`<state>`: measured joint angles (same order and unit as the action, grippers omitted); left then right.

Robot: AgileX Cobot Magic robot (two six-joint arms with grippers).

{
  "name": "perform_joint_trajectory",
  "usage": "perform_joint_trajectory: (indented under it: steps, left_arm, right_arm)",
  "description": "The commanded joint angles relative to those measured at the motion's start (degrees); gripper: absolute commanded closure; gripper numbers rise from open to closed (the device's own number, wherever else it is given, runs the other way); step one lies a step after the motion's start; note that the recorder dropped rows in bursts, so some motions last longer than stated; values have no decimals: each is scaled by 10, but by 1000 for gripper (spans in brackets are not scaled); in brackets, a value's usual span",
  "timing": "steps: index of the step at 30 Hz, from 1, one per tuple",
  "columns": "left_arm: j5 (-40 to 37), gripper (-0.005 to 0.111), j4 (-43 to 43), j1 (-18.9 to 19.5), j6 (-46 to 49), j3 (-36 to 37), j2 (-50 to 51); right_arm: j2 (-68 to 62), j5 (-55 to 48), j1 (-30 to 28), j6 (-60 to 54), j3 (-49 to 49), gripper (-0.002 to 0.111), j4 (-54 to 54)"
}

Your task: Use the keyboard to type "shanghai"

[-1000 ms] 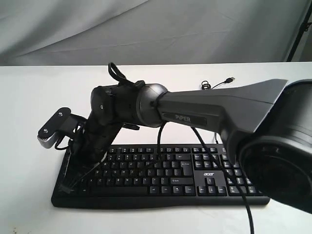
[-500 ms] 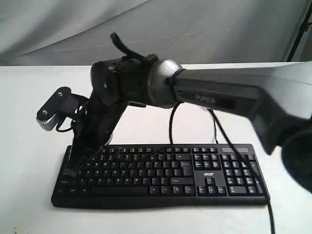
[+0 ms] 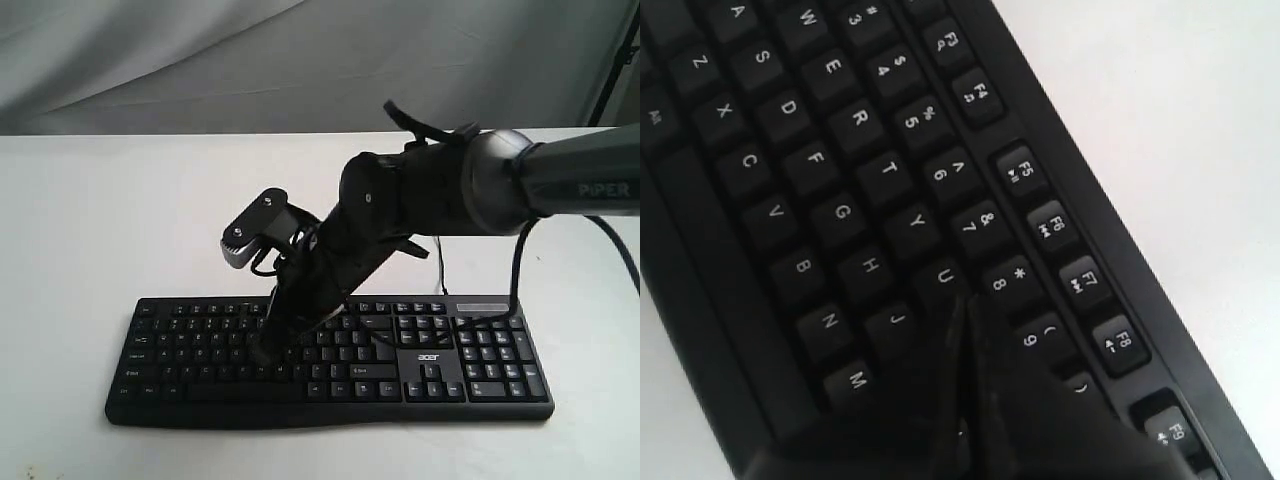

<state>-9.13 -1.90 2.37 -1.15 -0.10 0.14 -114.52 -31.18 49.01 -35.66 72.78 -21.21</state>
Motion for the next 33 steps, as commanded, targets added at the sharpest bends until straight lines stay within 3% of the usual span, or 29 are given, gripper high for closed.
perform_joint_trajectory:
  steps: [1, 33]
  left_arm:
    - [3, 107, 1, -4, -2, 1, -1]
    - [3, 107, 1, -4, -2, 1, -1]
  right_arm:
    - [-7, 19, -5, -27, -4, 108, -23]
    - [-45, 24, -11, -42, -4, 108, -38]
